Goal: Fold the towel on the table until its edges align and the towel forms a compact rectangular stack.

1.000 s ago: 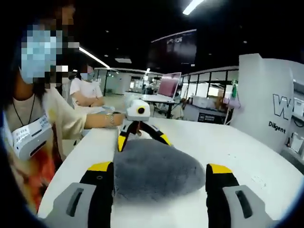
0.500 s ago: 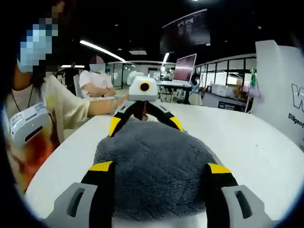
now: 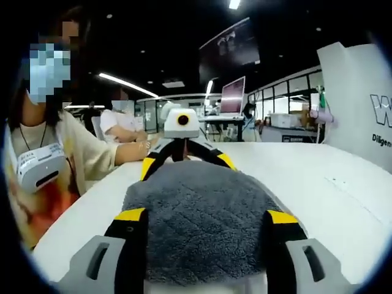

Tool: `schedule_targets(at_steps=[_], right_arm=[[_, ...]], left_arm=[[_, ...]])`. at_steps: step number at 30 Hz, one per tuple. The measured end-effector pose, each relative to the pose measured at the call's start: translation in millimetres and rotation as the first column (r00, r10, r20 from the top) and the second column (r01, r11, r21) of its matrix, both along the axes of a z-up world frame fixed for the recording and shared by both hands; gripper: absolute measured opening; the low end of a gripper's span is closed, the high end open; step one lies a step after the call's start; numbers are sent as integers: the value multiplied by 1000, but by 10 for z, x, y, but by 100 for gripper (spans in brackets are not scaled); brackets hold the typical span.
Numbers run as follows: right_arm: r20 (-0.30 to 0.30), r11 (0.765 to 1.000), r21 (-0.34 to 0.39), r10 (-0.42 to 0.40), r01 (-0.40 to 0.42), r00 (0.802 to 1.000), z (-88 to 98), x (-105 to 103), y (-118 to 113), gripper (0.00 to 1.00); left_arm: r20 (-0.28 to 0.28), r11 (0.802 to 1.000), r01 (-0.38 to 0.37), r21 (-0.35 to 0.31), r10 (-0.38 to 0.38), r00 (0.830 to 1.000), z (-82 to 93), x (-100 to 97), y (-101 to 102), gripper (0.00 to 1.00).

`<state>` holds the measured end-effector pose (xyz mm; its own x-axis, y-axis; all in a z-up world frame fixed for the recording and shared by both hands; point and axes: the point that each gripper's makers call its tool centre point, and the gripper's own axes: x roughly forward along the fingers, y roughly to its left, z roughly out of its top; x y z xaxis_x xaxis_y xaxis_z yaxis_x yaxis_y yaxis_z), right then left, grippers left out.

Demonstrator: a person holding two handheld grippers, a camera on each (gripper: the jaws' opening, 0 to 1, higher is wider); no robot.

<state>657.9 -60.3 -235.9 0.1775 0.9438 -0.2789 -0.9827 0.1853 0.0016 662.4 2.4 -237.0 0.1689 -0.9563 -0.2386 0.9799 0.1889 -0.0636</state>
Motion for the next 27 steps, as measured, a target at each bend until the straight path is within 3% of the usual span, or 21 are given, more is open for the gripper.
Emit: schedule_targets(at_steps=[3, 8, 10, 13, 15, 17, 18, 20, 23, 25, 27], right_arm=[[48, 999, -40, -12, 14, 999, 49, -27, 13, 78], [65, 996, -67, -51, 55, 997, 154, -93, -26, 77], [86, 997, -37, -60, 64, 994, 300, -176, -46, 80], [119, 996, -4, -89, 90, 989, 512, -278, -87, 88], [139, 991, 7, -136, 137, 981, 629, -315, -155, 92], [147, 981, -2, -194, 196, 970, 681, -343, -241, 98], [156, 972, -9, -231, 235, 960, 709, -413, -317, 99], [167, 968, -5, -246, 251, 955, 737, -504, -375, 99], [150, 961, 14, -276, 277, 949, 736, -656, -471, 99], [103, 948, 6, -318, 319, 942, 660, -733, -538, 99], [99, 939, 9, -344, 345, 934, 601, -768, -572, 99]], left_arm=[[-26, 1000, 1, -3, -1, 1000, 39, -11, 13, 92], [-45, 999, 35, -40, -37, 998, 199, -129, 30, 97], [-41, 992, 36, -121, -41, 998, 411, -187, 8, 96], [-4, 986, 47, -159, -48, 999, 634, -309, 43, 95], [63, 992, 6, -127, 2, 998, 711, -339, 105, 95], [98, 994, -43, -105, 54, 994, 746, -366, 171, 94], [83, 991, -105, -84, 112, 990, 738, -377, 241, 94], [98, 979, -168, -113, 179, 979, 798, -436, 334, 94], [64, 951, -264, -162, 277, 959, 857, -546, 485, 93], [61, 917, -349, -190, 366, 929, 871, -574, 598, 93], [87, 888, -423, -180, 442, 893, 800, -583, 723, 93]])
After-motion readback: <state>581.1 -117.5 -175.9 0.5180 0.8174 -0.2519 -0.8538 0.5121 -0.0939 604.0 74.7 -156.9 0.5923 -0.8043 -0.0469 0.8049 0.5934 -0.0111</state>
